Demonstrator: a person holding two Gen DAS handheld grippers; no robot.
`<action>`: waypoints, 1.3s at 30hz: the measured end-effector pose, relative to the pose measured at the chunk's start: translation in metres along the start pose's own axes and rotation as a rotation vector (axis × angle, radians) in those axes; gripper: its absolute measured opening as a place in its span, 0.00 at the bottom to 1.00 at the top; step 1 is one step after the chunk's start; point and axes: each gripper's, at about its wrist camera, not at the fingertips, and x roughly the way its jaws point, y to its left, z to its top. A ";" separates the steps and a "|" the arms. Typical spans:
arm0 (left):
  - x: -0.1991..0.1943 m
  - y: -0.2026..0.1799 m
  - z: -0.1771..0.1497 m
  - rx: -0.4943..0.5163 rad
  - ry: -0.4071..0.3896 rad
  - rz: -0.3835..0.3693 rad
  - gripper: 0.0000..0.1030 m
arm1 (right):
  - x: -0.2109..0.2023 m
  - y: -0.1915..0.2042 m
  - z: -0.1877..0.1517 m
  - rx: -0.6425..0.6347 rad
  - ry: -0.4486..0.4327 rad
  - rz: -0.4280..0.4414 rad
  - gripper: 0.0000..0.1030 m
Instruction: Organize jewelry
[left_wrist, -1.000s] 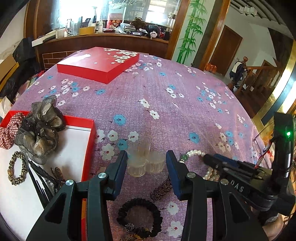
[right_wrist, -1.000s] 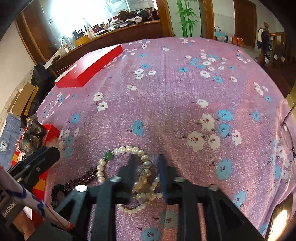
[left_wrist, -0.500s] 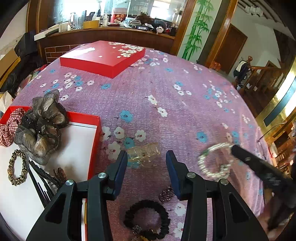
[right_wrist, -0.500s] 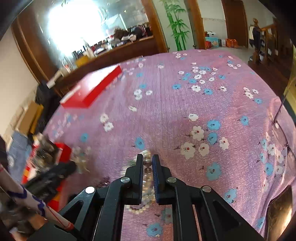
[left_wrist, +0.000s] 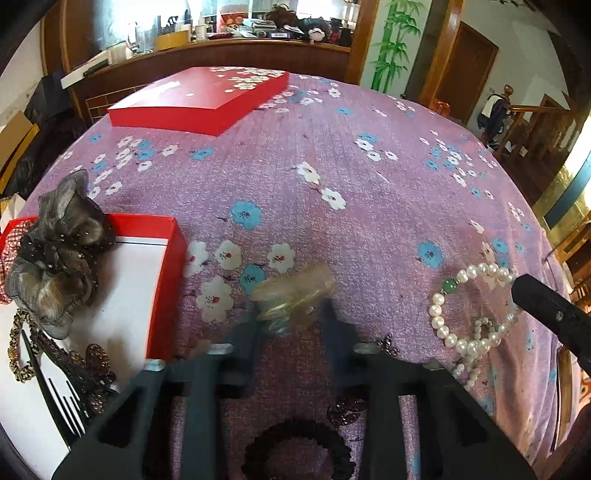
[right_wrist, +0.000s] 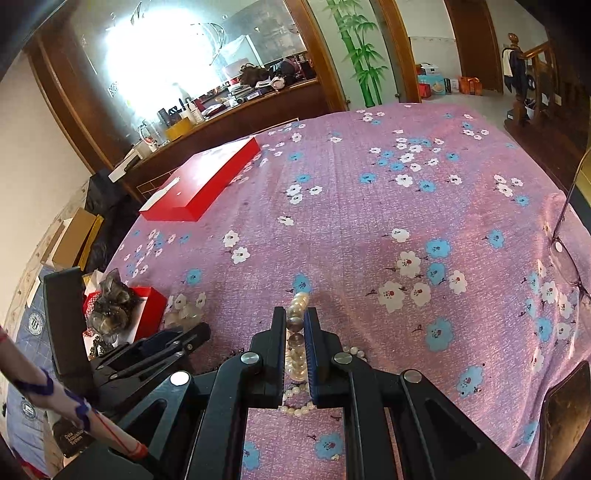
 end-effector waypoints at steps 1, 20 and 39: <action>-0.003 0.000 -0.001 -0.003 -0.009 -0.007 0.11 | -0.001 0.000 0.000 0.001 -0.002 0.002 0.09; -0.032 0.000 0.002 -0.015 -0.103 -0.062 0.01 | -0.021 0.008 0.003 -0.015 -0.084 0.049 0.09; -0.029 0.011 0.010 -0.074 -0.108 -0.048 0.41 | -0.014 0.002 0.003 -0.004 -0.066 0.042 0.10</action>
